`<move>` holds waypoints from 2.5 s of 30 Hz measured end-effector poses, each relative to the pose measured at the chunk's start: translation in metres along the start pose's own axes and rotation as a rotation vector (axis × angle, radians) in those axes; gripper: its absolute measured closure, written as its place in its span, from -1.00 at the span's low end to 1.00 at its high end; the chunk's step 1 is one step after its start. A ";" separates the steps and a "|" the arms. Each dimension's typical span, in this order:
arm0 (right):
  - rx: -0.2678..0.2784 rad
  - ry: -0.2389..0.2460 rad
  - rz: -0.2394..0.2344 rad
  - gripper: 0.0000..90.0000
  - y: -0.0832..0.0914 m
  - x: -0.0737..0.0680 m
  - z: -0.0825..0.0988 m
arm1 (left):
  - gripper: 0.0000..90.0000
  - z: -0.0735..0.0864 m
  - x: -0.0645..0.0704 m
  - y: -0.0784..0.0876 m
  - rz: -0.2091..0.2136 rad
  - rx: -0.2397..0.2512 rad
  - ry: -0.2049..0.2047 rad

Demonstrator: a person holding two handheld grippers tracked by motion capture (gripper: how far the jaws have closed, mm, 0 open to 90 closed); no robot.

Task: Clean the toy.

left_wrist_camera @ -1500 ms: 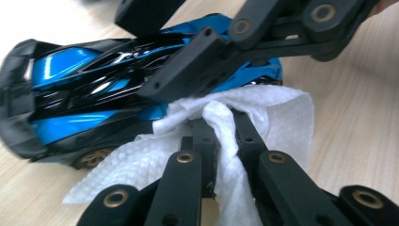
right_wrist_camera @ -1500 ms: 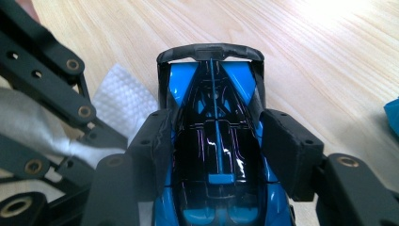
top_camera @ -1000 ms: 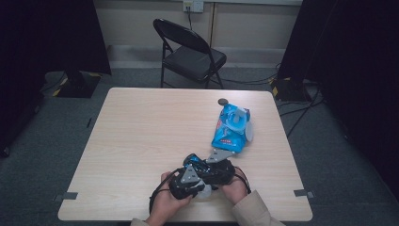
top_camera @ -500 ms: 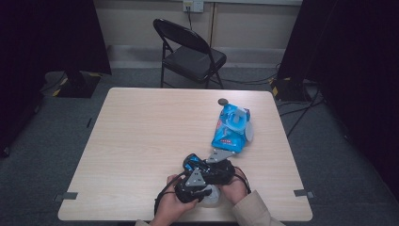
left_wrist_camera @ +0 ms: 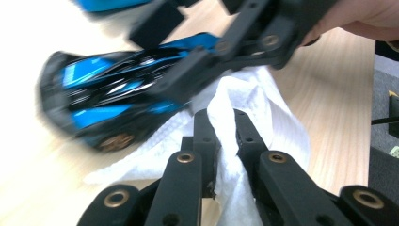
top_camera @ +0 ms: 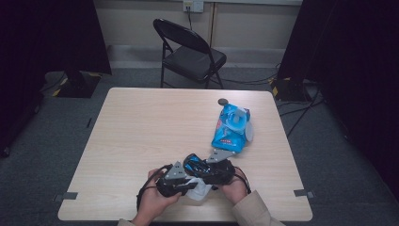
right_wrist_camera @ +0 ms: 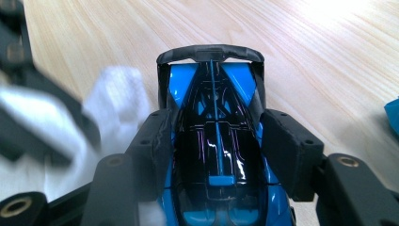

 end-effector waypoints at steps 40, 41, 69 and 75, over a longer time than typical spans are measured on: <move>0.004 0.003 0.002 -0.02 0.000 0.000 0.000 | 0.84 0.001 -0.059 -0.003 -0.216 -0.008 0.048; 0.004 0.002 0.002 -0.02 0.000 0.000 0.000 | 0.84 0.001 -0.057 -0.004 -0.214 -0.011 0.040; 0.004 0.000 0.005 -0.02 0.000 0.000 0.000 | 0.85 0.001 -0.009 -0.026 -0.086 -0.044 -0.004; 0.008 -0.004 0.004 -0.02 0.000 0.000 0.001 | 0.85 0.001 0.005 -0.035 -0.054 -0.054 -0.021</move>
Point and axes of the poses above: each handheld gripper's, and its own axes: y roughly backward along the jaws, z roughly out of its underside, x roughly to its right, the point moved 4 cm from there along -y, roughly forward along the jaws, and after that the axes turned 13 degrees about y, right-handed, at the moved point
